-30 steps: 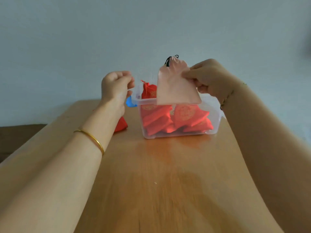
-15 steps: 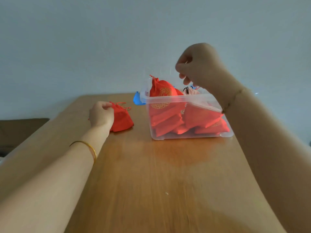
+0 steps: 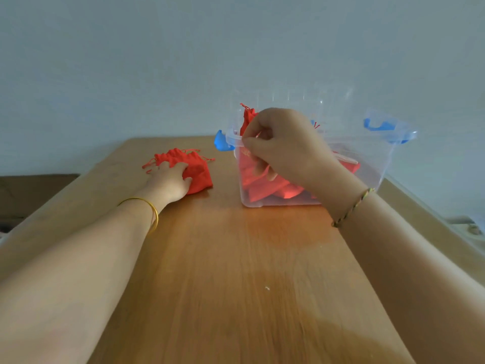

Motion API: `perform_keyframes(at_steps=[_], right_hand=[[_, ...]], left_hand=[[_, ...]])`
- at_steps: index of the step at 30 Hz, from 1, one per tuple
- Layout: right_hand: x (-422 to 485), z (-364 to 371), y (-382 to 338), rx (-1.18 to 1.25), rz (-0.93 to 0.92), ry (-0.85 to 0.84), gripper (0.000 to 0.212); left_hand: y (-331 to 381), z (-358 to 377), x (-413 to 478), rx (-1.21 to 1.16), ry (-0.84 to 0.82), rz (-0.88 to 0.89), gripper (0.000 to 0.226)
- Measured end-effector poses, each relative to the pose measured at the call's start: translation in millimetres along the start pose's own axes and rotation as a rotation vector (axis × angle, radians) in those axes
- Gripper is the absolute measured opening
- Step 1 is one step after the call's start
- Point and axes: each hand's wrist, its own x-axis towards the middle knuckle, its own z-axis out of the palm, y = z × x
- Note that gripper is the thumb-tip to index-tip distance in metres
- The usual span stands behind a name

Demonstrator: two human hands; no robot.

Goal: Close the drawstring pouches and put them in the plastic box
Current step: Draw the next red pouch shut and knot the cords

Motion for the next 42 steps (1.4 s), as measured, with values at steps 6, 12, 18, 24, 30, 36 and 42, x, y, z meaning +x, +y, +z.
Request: perform_keyframes(at_steps=[6, 12, 18, 24, 30, 36, 42], right_hand=[[-20.4, 26.6, 2.2, 0.103, 0.073, -0.201, 0.014], [-36.8, 80.1, 30.9, -0.080, 0.093, -0.187, 0.010], [-38.9, 91.8, 38.4, -0.088, 0.085, -0.224, 0.011], [-40.2, 86.8, 39.2, -0.101, 0.091, -0.200, 0.013], [-36.3, 72.4, 49.5, -0.088, 0.162, -0.125, 0.012], [-63.1, 56.3, 60.0, 0.017, 0.245, -0.216, 0.033], [-75.1, 51.3, 62.3, 0.122, 0.198, -0.248, 0.054]], left_hand=[[2.2, -7.3, -10.6, -0.106, 0.154, -0.016, 0.056], [-3.3, -17.2, 8.9, -0.149, 0.075, -0.076, 0.070], [-2.1, -5.2, 15.5, -0.094, -0.060, -0.028, 0.061], [8.1, 0.8, -18.4, -0.152, -0.025, 0.081, 0.047], [35.1, 1.0, -77.2, -0.235, -0.059, 0.203, 0.065], [63.8, 10.0, -128.5, -0.274, 0.032, 0.148, 0.059], [71.4, -6.0, -154.9, -0.129, 0.178, 0.192, 0.047]])
